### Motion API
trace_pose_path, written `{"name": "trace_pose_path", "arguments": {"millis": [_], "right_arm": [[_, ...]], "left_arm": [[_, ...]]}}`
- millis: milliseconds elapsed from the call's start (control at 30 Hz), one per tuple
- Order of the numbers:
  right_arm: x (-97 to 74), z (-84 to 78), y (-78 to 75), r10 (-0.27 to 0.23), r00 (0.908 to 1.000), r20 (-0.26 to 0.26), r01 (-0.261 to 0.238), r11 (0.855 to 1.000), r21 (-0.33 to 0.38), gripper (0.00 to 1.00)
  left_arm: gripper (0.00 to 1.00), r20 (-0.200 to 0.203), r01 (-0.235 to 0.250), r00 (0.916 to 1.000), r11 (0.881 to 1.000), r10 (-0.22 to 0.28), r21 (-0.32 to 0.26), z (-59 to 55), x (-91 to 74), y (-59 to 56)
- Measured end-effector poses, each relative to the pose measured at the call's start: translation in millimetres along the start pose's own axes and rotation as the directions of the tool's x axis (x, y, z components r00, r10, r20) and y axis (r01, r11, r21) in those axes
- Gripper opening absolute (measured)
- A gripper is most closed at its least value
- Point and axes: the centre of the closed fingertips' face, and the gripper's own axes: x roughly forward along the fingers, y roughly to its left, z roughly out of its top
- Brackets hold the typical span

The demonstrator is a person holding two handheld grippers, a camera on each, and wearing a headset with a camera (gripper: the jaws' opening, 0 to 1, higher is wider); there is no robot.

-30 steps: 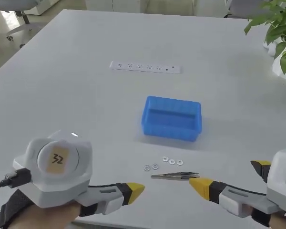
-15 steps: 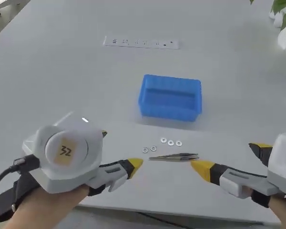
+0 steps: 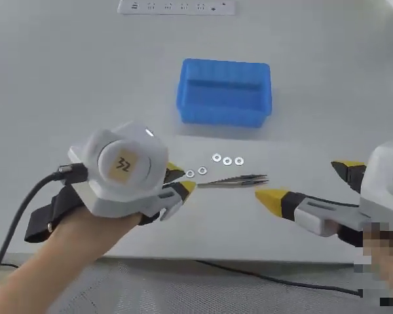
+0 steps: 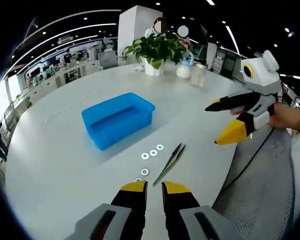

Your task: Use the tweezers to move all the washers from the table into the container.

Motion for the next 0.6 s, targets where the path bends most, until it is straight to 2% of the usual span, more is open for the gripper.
{"name": "trace_pose_path", "arguments": {"millis": [100,200,300,400,567,600], "right_arm": [[2.0,-1.2,-0.8,0.006,1.0000,-0.006,-0.006,1.000,0.014,0.84],[4.2,-3.9,-2.3,0.008,0.9998,-0.018,-0.008,1.000,0.021,0.84],[4.6,-5.5,-3.6,0.010,0.9997,-0.023,-0.009,0.999,0.032,0.84],[5.2,-8.2,-3.5,0.016,0.9994,-0.030,-0.015,0.999,0.049,0.84],[7.6,-10.9,-3.0,0.027,0.9988,-0.041,-0.024,0.998,0.054,0.84],[7.9,-11.1,-2.8,0.028,0.9987,-0.042,-0.026,0.998,0.055,0.84]], "left_arm": [[0.11,-0.013,0.021,0.9997,0.999,-0.021,0.026,-1.2,10.1,-0.4],[0.08,-0.035,0.051,0.9982,0.998,-0.050,0.039,-5.6,19.5,-2.1],[0.07,-0.064,0.074,0.9956,0.993,-0.069,0.091,-11.6,28.7,-4.3],[0.06,-0.075,0.094,0.9934,0.990,-0.086,0.105,-14.8,36.8,-5.9],[0.04,-0.095,0.102,0.9916,0.983,-0.088,0.155,-16.9,45.0,-3.0],[0.04,-0.104,0.120,0.9891,0.979,-0.104,0.164,-17.7,46.7,-4.1]]}}
